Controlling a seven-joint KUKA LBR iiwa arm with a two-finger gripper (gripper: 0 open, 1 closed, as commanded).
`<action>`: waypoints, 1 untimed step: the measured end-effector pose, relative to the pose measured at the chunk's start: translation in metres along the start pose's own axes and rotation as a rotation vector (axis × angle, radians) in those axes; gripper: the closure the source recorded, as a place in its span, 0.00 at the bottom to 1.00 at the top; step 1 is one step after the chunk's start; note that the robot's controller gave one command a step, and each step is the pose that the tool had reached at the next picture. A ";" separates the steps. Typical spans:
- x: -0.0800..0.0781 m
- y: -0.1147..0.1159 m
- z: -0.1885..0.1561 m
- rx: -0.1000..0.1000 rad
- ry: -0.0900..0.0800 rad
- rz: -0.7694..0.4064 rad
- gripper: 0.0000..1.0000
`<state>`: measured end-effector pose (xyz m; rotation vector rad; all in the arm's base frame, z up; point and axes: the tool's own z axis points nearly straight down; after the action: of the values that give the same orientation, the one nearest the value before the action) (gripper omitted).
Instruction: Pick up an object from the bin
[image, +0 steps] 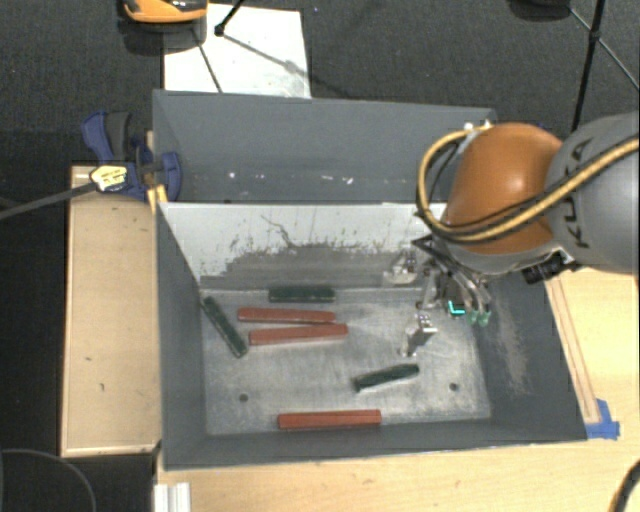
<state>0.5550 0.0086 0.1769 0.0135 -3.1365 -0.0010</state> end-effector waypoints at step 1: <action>-0.002 0.000 -0.004 0.000 -0.008 0.000 0.00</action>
Offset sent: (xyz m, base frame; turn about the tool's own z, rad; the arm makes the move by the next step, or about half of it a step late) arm -0.0150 -0.0443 -0.1069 -0.0728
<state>0.5568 0.0086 0.1809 0.0133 -3.1446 -0.0011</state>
